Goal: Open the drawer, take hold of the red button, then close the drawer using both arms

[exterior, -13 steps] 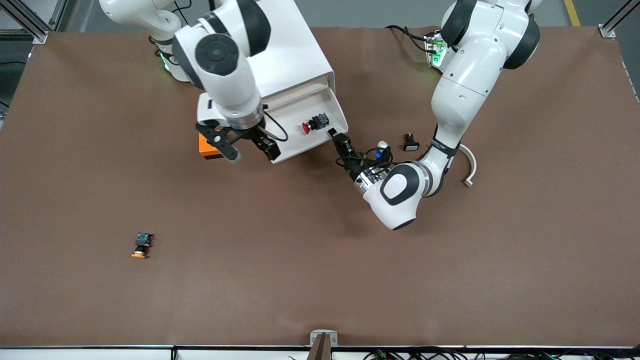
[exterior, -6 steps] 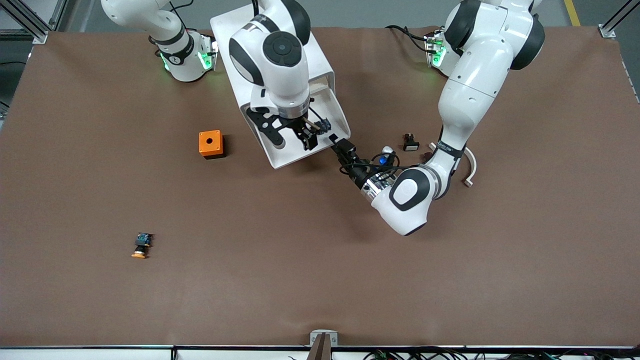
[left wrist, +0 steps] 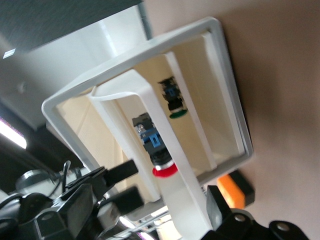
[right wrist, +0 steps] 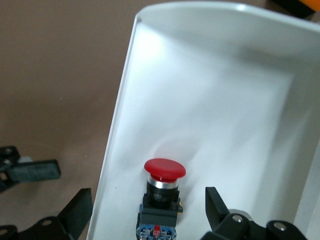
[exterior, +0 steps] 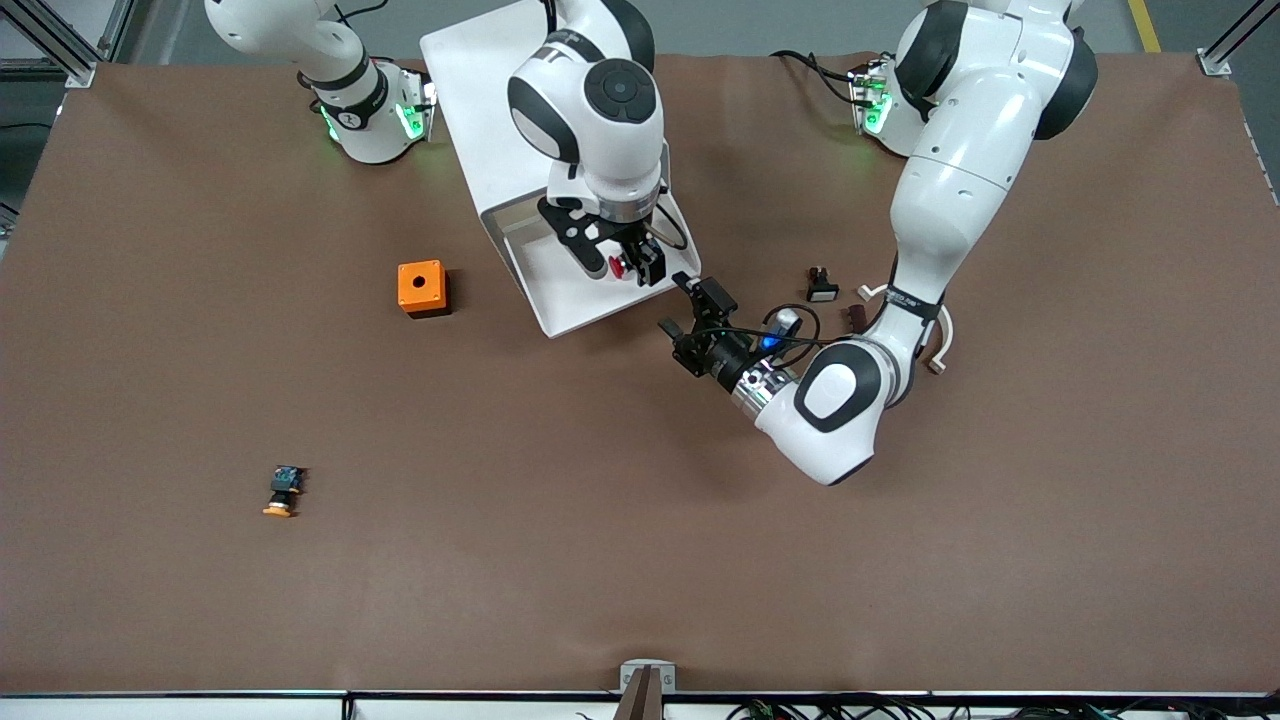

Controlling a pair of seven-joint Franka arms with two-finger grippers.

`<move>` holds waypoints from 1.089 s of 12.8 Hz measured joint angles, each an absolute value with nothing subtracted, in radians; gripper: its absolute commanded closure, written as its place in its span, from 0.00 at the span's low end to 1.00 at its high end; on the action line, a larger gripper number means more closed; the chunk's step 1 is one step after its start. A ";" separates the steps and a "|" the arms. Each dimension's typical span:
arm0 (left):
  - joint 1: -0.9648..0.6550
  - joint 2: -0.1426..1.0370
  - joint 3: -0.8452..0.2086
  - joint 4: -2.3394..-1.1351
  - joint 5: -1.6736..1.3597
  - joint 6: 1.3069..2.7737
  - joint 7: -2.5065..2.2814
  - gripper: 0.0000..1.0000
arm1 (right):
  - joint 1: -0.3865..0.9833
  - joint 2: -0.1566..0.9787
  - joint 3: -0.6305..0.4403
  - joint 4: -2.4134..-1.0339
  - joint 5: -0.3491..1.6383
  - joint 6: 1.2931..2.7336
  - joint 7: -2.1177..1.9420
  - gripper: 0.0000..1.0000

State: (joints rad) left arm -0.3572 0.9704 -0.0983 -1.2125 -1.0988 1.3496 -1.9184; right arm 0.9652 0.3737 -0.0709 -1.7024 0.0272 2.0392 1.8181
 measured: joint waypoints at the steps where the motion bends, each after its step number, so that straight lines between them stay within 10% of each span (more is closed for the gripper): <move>1: -0.359 0.970 -0.078 -1.200 -1.099 1.352 -1.819 0.01 | 0.973 0.379 -0.071 -1.702 0.028 2.044 1.842 0.01; 12: -0.516 0.853 0.208 -1.136 -0.835 1.596 -0.966 0.01 | 1.002 0.422 -0.071 -1.702 0.085 2.060 1.883 0.24; 14: -0.547 0.835 0.207 -1.137 -0.751 1.673 -0.953 0.01 | 1.006 0.430 -0.071 -1.702 0.085 2.064 1.883 0.60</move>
